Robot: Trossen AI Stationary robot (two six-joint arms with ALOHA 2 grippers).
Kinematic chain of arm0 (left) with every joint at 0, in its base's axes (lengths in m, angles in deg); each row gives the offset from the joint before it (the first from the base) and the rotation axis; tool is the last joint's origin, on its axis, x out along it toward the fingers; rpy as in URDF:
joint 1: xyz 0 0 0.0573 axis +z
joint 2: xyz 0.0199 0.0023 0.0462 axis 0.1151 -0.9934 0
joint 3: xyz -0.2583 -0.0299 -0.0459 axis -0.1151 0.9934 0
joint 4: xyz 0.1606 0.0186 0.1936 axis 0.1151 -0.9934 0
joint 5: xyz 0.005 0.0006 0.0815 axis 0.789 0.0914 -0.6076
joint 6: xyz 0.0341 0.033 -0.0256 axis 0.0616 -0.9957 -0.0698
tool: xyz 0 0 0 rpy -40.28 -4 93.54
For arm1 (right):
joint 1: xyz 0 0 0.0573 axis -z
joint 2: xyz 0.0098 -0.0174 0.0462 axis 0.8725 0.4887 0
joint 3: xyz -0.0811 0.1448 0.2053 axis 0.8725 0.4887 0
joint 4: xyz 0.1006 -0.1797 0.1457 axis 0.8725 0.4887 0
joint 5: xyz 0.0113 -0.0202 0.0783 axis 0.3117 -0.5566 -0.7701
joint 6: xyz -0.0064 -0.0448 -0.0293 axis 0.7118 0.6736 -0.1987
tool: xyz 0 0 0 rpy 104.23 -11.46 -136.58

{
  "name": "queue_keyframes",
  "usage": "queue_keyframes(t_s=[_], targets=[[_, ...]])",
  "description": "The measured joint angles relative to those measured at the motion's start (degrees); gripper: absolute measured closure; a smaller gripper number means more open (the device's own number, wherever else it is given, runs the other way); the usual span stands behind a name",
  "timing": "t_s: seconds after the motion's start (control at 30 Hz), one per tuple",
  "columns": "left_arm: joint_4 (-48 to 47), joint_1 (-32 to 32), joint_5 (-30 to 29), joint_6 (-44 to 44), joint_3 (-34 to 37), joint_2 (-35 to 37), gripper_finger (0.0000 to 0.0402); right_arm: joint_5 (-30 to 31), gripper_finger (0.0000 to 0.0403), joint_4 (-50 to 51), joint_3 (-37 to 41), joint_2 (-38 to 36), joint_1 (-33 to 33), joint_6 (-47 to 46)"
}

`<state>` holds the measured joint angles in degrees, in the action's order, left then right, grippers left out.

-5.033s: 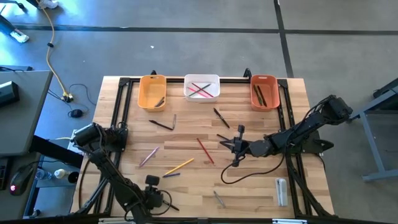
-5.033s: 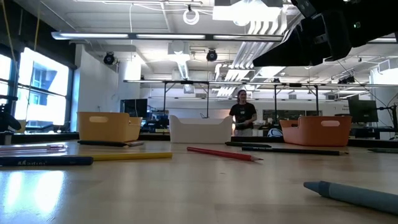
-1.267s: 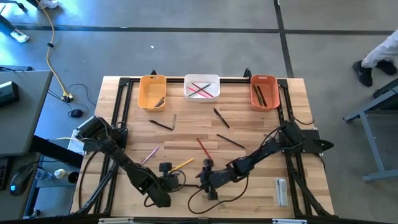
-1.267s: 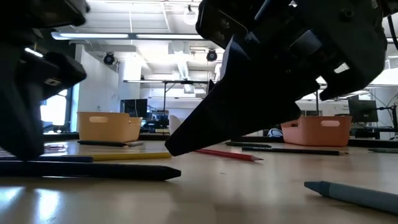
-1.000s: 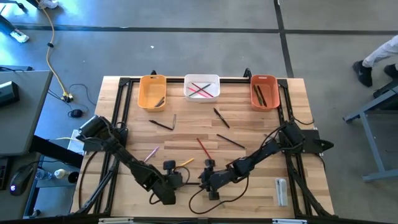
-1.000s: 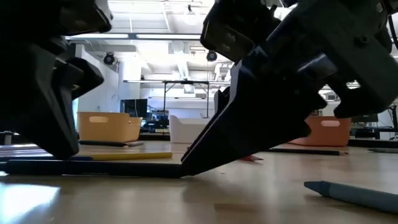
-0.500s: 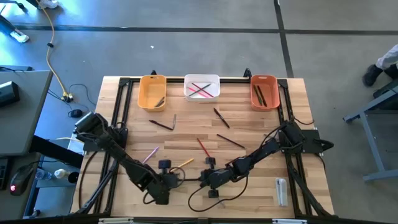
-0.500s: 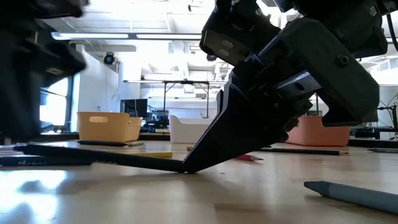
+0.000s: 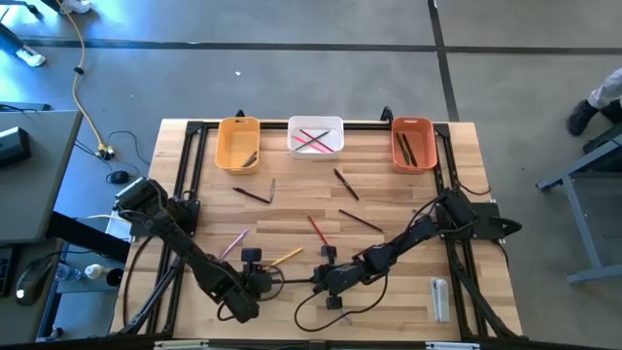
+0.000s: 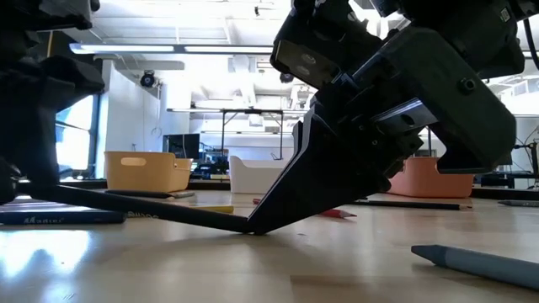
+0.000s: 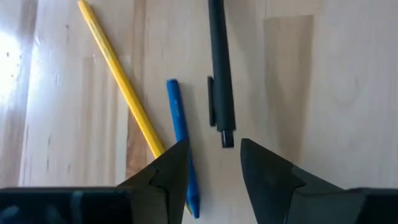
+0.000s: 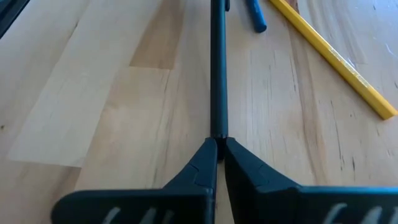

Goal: Sort crayons/erasers/pens/pencils in bins
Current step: Put the black pen into the orange bin

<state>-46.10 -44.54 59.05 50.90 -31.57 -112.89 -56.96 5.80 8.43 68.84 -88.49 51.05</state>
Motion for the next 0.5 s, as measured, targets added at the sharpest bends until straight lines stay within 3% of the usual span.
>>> queue_keyframes(t_s=[0.17,0.5], targets=[[1.4,0.8,0.9,-2.2,0.0,0.0,0.0283,0.0,0.0398,0.0,0.0,0.0,0.0,0.0],[2.9,1.9,3.4,-6.1,0.0,-2.0,0.0377,0.0,0.0398,-0.1,0.1,0.0,0.0,0.1]])
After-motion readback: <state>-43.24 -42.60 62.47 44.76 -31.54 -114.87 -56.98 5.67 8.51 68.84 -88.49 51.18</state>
